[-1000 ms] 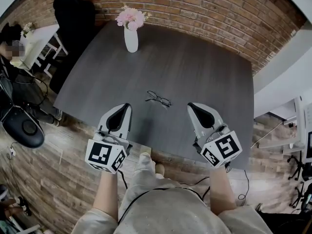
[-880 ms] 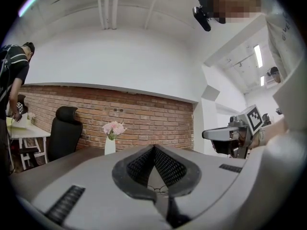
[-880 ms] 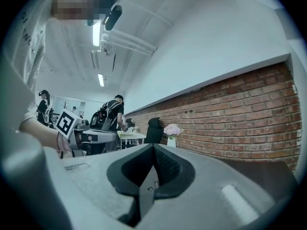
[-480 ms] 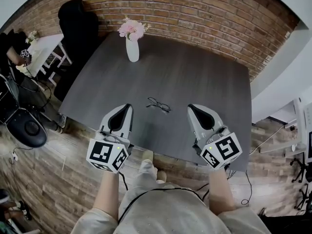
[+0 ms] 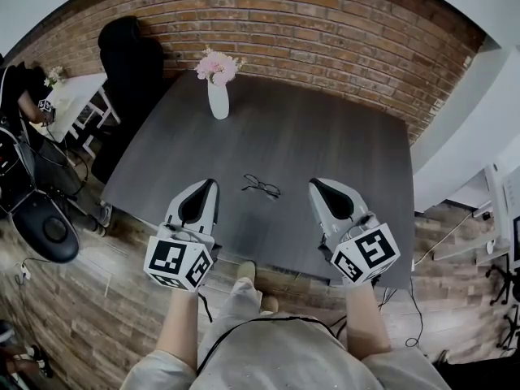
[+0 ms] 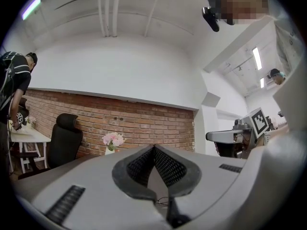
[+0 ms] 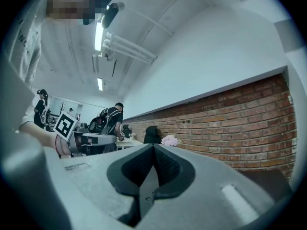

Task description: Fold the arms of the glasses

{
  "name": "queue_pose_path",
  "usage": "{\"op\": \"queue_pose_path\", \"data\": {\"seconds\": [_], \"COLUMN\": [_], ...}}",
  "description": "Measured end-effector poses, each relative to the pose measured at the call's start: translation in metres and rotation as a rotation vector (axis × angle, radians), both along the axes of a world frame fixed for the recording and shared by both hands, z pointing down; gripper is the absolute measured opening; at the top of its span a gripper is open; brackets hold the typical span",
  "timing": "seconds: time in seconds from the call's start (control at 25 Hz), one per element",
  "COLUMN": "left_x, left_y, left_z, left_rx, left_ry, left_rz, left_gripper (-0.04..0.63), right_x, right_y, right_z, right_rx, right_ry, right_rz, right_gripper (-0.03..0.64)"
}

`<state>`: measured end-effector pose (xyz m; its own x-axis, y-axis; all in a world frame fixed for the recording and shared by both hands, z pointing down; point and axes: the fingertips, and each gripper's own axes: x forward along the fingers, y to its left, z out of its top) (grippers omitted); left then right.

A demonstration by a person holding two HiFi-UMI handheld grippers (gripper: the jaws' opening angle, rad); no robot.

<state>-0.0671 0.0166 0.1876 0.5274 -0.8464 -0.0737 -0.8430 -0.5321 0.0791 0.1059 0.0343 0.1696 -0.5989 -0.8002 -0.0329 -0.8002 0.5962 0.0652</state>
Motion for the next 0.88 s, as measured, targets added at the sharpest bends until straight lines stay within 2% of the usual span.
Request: {"op": "queue_pose_path", "data": {"seconds": [0.88], "left_x": [-0.004], "left_y": [0.011], "left_z": [0.009], "left_rx": [-0.019], "left_ry": [0.017], "left_rz": [-0.033], "left_gripper": [-0.002], "right_x": [0.000], "right_y": [0.008], "right_z": [0.009], "right_rx": [-0.014], "right_ry": [-0.005], "right_rz": [-0.021], "right_gripper": [0.002]}}
